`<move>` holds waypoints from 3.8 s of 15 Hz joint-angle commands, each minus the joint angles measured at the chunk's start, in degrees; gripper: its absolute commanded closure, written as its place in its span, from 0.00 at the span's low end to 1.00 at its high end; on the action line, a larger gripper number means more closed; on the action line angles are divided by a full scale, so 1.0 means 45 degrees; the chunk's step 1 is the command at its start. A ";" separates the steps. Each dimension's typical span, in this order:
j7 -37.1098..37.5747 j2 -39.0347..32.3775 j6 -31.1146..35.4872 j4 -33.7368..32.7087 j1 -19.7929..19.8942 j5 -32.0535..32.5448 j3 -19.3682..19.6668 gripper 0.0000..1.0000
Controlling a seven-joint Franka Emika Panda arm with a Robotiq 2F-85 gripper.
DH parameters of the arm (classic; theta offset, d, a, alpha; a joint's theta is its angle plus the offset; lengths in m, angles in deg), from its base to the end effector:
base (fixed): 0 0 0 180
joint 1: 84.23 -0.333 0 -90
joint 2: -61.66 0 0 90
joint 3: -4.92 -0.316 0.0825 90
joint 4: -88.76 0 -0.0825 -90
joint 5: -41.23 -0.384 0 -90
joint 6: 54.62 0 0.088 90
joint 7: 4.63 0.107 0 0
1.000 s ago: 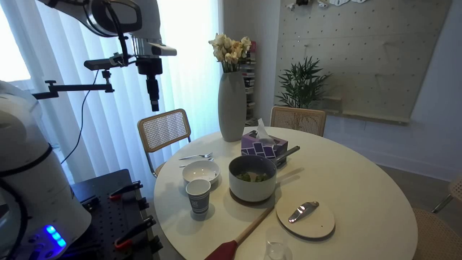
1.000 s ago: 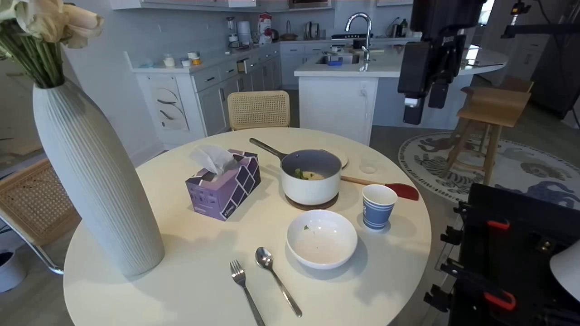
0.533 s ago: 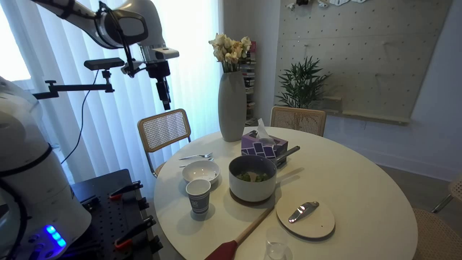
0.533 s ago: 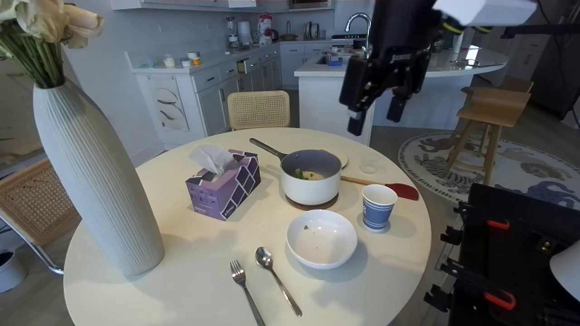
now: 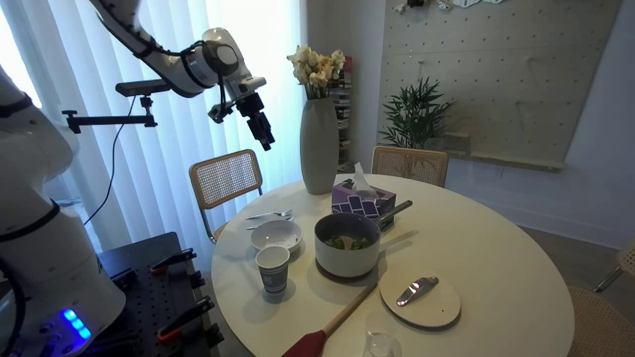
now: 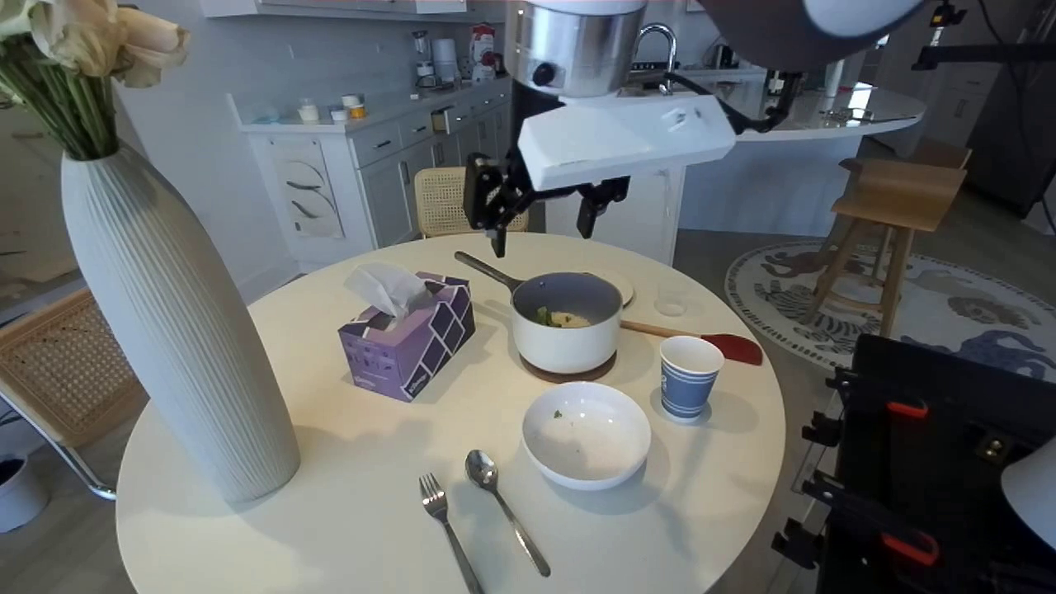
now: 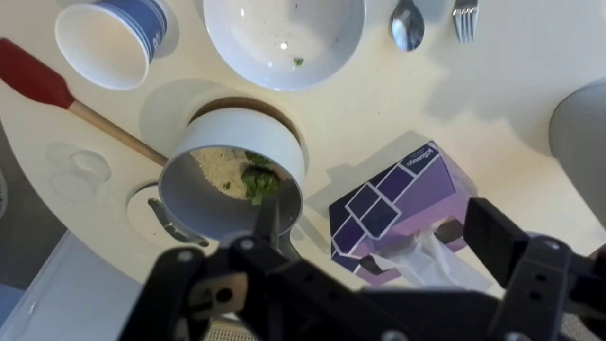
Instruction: Pull out a tissue from the box and place it on the table
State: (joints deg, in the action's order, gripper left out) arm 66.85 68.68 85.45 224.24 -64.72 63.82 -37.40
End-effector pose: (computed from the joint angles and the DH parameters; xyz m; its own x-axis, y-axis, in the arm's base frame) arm 0.4647 0.1971 0.3793 0.7846 -0.4892 0.3809 -0.5365 -0.8436 0.0216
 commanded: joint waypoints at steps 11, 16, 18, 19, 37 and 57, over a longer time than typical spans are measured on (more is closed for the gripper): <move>0.2273 -0.6672 -0.2375 -0.6656 -0.6472 0.4896 0.7235 0.00; 0.1018 -0.7739 -0.3256 -0.8411 -0.7229 0.4764 0.8173 0.00; -0.0196 -0.8110 -0.3529 -0.8953 -0.7290 0.4652 0.8275 0.00; -0.1057 -0.8329 -0.3450 -0.9177 -0.7211 0.4521 0.8271 0.00; -0.6640 -0.9914 -0.0761 -1.0831 -0.6459 0.2900 0.9179 0.00; -1.7197 -1.4483 -0.1684 -1.6395 -0.5609 -0.2952 0.9104 0.51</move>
State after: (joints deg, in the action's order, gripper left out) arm -9.01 6.08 80.82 155.74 -88.99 50.32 2.51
